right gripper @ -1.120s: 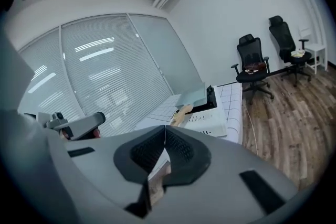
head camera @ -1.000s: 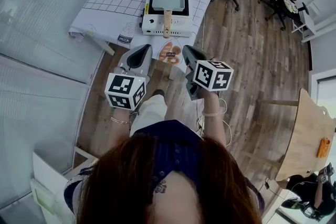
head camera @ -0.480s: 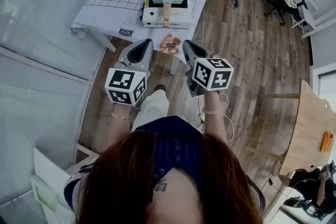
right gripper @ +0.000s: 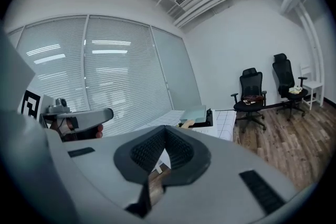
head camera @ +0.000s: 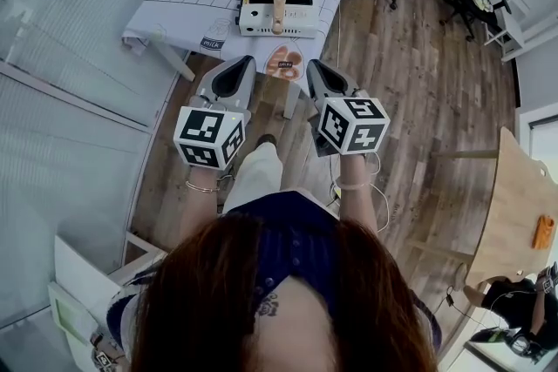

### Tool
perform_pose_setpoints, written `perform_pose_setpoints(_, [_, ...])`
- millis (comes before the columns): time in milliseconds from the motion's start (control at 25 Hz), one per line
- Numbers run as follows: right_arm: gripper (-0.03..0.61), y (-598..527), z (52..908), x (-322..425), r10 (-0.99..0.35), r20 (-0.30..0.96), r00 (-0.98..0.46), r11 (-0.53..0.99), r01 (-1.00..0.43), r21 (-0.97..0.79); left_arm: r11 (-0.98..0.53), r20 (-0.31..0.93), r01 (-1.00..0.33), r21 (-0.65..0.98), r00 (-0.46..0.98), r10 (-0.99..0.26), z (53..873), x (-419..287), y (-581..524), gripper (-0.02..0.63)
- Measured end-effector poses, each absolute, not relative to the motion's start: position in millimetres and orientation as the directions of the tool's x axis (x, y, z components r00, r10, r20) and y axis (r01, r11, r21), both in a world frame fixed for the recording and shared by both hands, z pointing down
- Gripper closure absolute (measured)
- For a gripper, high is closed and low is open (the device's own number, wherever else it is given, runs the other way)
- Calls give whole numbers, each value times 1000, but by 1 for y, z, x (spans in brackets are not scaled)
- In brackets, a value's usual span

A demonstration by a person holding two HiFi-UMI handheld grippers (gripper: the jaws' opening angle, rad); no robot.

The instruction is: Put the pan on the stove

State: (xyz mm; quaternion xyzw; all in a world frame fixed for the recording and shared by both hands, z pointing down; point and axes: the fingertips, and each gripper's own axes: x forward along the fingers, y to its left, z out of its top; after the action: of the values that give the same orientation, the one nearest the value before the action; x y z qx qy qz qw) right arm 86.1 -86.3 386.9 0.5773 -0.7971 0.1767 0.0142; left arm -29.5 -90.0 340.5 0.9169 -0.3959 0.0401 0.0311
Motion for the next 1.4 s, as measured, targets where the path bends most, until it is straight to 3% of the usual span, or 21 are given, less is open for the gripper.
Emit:
perform_pose_setpoints(920, [569,-15,350,83,-978,87,-187,182,-981,-66,-681,64,-732,-4,679,-731,333,-32,-33,598])
perform_pose_setpoints(1400, [569,12,342,79,-981,41,-189,186,-979,-78,-680,45,-733,-27,679,-733,331,-35,-10,598])
